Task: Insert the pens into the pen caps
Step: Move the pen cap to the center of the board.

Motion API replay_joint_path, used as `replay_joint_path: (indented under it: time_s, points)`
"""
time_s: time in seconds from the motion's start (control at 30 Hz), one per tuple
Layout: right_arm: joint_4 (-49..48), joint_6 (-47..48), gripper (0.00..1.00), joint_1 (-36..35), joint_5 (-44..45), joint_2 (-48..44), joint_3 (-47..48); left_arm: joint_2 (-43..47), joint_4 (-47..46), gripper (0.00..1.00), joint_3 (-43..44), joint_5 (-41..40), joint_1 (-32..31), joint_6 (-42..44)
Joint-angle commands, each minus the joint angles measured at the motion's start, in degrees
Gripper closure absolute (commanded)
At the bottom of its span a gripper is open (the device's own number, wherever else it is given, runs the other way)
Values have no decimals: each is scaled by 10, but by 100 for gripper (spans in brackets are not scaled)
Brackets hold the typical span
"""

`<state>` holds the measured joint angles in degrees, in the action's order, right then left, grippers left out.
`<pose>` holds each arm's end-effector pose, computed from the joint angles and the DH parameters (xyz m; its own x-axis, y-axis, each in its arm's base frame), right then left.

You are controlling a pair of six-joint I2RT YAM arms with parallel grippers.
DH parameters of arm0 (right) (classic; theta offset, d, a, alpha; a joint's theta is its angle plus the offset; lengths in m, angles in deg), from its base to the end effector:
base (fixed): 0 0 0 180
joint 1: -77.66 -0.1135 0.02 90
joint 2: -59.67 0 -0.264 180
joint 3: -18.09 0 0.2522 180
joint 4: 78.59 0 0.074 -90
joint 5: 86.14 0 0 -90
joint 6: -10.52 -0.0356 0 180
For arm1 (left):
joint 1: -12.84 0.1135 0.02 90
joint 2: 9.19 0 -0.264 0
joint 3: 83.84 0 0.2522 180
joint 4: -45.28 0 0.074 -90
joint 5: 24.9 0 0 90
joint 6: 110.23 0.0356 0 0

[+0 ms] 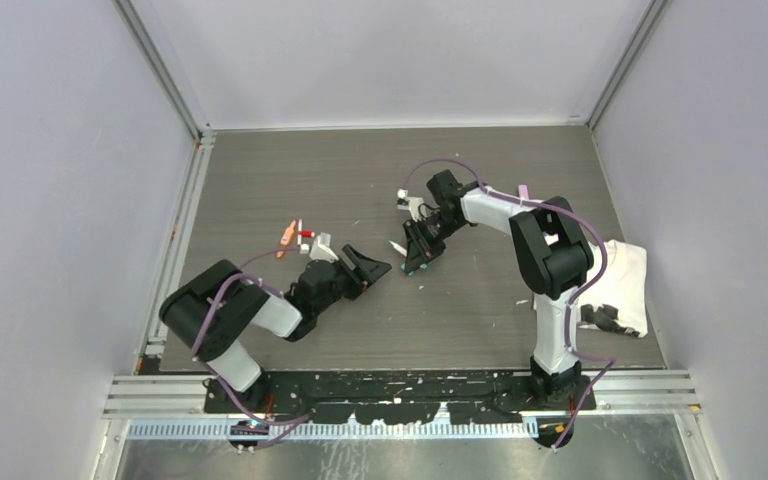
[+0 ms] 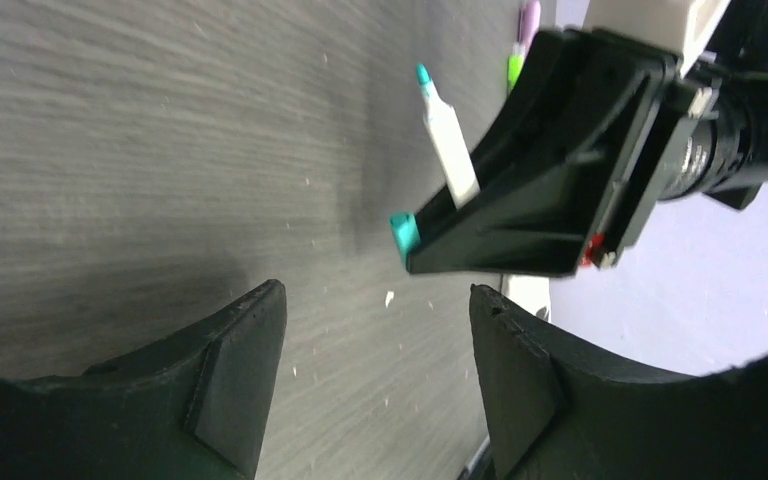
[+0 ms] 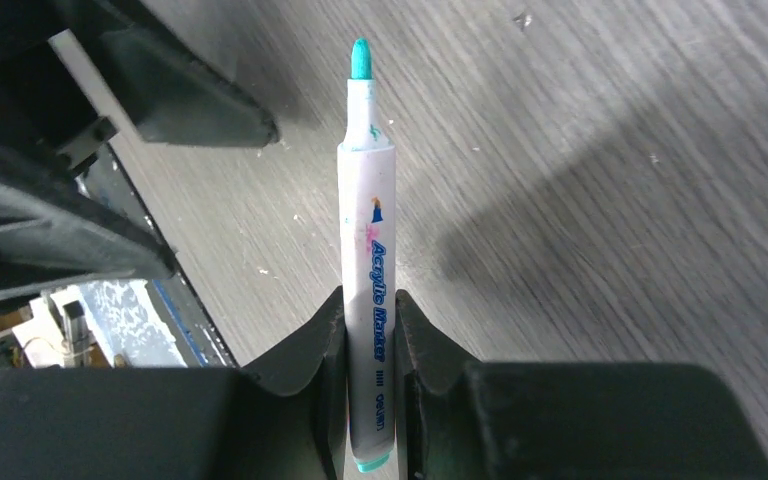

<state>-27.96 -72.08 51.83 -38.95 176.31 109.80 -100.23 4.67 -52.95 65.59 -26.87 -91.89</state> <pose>0.3423 0.1926 0.1462 -0.8036 -0.4940 -0.3320 -0.5805 0.5273 0.6205 0.1949 -0.1623 0.1221 -0.6933 -0.6581 -0.2938 -0.0413 0.4433 -0.8954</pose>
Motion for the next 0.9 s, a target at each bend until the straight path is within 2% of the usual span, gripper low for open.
replay_joint_path:
  time_s: [0.0, 0.07, 0.13, 0.5, 0.87]
  points:
    - [-12, 15, 95, 0, -57, -6, -6, -65, -172, 32, 9, -78, 0, -12]
    - [-14, 16, 95, 0, -59, -5, -8, -114, -247, 34, 20, -90, 2, -17]
    - [-16, 16, 95, 0, -57, -5, -9, -155, -276, 38, 41, -89, 6, -43]
    - [-34, 7, 95, -2, -40, -12, -14, -207, -275, 38, 89, -103, 7, -72]
    - [-54, -5, 95, -2, -18, -19, -21, -260, -275, 48, 119, -90, -4, -127]
